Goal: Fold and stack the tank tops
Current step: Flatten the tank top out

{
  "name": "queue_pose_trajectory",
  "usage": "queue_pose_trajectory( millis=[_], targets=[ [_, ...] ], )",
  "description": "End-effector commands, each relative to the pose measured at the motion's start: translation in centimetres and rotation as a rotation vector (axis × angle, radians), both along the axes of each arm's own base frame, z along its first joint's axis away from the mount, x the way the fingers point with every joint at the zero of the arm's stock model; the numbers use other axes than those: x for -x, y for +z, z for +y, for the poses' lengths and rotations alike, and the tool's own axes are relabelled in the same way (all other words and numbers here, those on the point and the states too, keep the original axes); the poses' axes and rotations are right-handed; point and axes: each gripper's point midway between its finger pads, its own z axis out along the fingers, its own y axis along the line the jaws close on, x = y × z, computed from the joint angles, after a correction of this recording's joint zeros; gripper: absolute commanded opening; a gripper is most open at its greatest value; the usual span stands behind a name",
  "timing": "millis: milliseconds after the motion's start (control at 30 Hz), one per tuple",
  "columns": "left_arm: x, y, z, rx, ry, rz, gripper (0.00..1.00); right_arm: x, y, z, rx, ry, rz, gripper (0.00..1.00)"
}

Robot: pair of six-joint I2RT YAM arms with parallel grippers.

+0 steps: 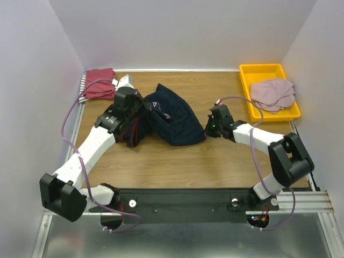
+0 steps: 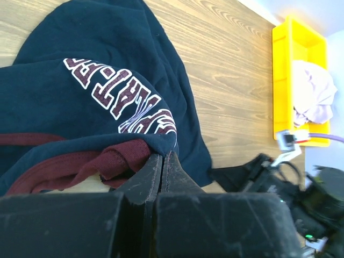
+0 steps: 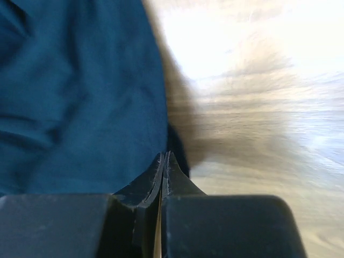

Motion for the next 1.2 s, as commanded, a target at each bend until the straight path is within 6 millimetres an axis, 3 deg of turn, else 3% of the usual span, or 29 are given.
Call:
queue_pose_trajectory(
  millis=[0, 33, 67, 133, 167, 267, 400, 533, 633, 667, 767, 833, 867, 900, 933, 967, 1067, 1100, 1167],
  targets=[
    [-0.4, 7.3, 0.7, 0.014, -0.003, -0.168, 0.00, -3.8, 12.4, -1.0, -0.034, -0.104, -0.286, 0.00],
    [-0.4, 7.7, 0.8, 0.000, -0.009, -0.174, 0.00, -4.9, 16.9, -1.0, -0.057, -0.116, -0.373, 0.00],
    [-0.4, 9.3, 0.9, 0.003, -0.009, -0.206, 0.00, -5.0, 19.1, -1.2, -0.062, -0.126, -0.415, 0.00],
    [-0.1, 10.8, 1.2, -0.002, -0.008, -0.231, 0.00, -5.0, 25.8, -2.1, -0.087, -0.153, -0.539, 0.00],
    [0.1, 12.2, 1.4, -0.005, -0.008, -0.262, 0.00, -4.9, 27.9, -2.4, -0.098, -0.157, -0.576, 0.00],
    [0.6, 14.1, 2.0, -0.011, -0.003, -0.297, 0.00, -4.0, 32.0, -3.4, -0.101, -0.174, -0.638, 0.00],
    [1.7, 18.5, 2.6, -0.012, -0.009, -0.384, 0.00, -2.5, 39.5, -4.8, -0.147, -0.207, -0.773, 0.00],
    [2.5, 20.9, 3.5, -0.010, 0.017, -0.438, 0.00, -1.0, 44.6, -6.2, -0.174, -0.235, -0.877, 0.00],
    [1.6, 21.2, 3.7, -0.015, 0.040, -0.446, 0.00, -0.6, 46.7, -6.7, -0.167, -0.243, -0.919, 0.00],
    [1.6, 21.7, 3.9, -0.012, 0.045, -0.455, 0.00, -0.5, 47.0, -6.9, -0.167, -0.245, -0.925, 0.00],
    [-1.7, 20.6, 3.8, -0.012, 0.057, -0.419, 0.00, -1.1, 46.2, -6.3, -0.161, -0.234, -0.902, 0.00],
    [-3.4, 20.2, 4.2, 0.003, 0.072, -0.405, 0.00, -1.9, 44.5, -5.8, -0.148, -0.223, -0.863, 0.00],
    [-4.3, 20.0, 3.9, 0.014, 0.065, -0.406, 0.00, -2.5, 42.4, -5.3, -0.134, -0.215, -0.821, 0.00],
    [-5.8, 18.2, 3.7, 0.025, 0.068, -0.358, 0.00, -2.7, 41.2, -5.1, -0.125, -0.210, -0.797, 0.00],
    [-6.3, 17.7, 3.5, 0.046, 0.046, -0.348, 0.00, -2.9, 40.1, -5.0, -0.117, -0.213, -0.775, 0.00],
    [-7.1, 16.8, 3.3, 0.060, 0.036, -0.330, 0.00, -3.2, 37.9, -5.0, -0.089, -0.214, -0.735, 0.00],
    [-8.5, 15.1, 2.2, 0.101, -0.002, -0.314, 0.00, -4.0, 36.0, -5.5, -0.032, -0.240, -0.706, 0.00],
    [-9.0, 16.2, 1.9, 0.106, -0.012, -0.335, 0.00, -4.3, 36.1, -5.6, -0.016, -0.247, -0.708, 0.00],
    [-10.1, 16.1, 1.0, 0.104, -0.048, -0.312, 0.00, -5.9, 35.2, -6.0, 0.033, -0.267, -0.692, 0.00]
  ],
)
